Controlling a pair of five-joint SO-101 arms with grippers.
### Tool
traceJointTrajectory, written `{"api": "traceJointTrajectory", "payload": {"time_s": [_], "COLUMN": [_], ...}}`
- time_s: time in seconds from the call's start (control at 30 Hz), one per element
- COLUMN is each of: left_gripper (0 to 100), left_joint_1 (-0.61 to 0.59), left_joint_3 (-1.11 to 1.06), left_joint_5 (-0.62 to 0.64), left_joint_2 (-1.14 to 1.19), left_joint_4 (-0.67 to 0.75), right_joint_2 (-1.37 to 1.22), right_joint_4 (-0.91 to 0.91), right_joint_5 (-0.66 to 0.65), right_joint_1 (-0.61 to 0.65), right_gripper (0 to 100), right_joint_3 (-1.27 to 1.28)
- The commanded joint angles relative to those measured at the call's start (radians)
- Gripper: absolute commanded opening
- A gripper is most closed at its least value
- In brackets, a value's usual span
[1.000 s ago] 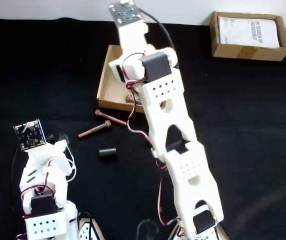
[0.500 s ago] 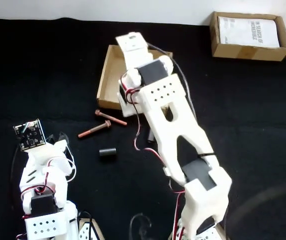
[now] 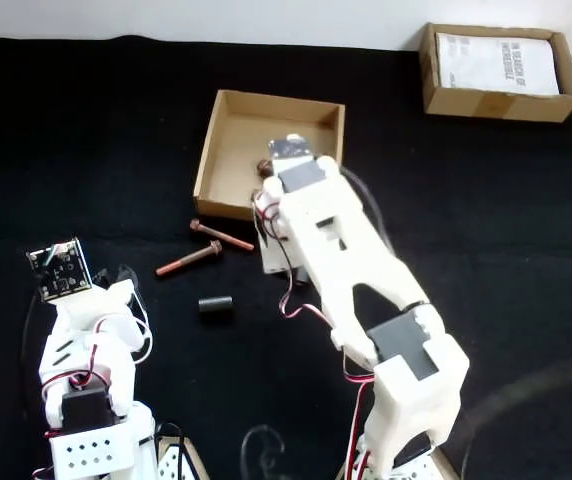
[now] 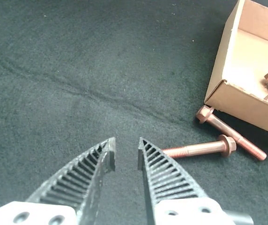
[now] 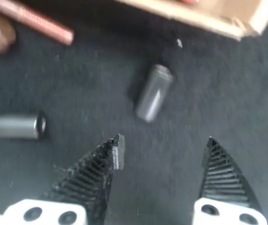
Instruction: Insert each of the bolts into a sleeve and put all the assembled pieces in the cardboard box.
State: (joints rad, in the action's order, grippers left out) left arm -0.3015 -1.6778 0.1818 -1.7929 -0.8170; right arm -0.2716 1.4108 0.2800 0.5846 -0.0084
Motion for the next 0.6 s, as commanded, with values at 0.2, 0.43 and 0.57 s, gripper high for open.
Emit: {"api": "traceJointTrajectory", "payload": {"time_s": [0.2,0.43,0.57], "left_gripper": [10,10,10], "left_joint_1": [-0.007,-0.007,-0.007], "left_joint_3": [-0.018,-0.018,-0.018], "left_joint_5": [-0.003,-0.003,-0.003], "left_joint_2": [-0.016,-0.016,-0.016], "left_joint_4": [-0.002,-0.002,-0.002], "right_joint_2": [0.064,0.062,0.062], "right_joint_4": [-0.263,-0.303,-0.302], "right_joint_5": [0.011,0.015,0.017], "right_joint_1": [-0.016,-0.041,-0.067], "right_gripper": [24.8,24.8,23.6], "right_joint_3": [0.130,0.137,0.174]}}
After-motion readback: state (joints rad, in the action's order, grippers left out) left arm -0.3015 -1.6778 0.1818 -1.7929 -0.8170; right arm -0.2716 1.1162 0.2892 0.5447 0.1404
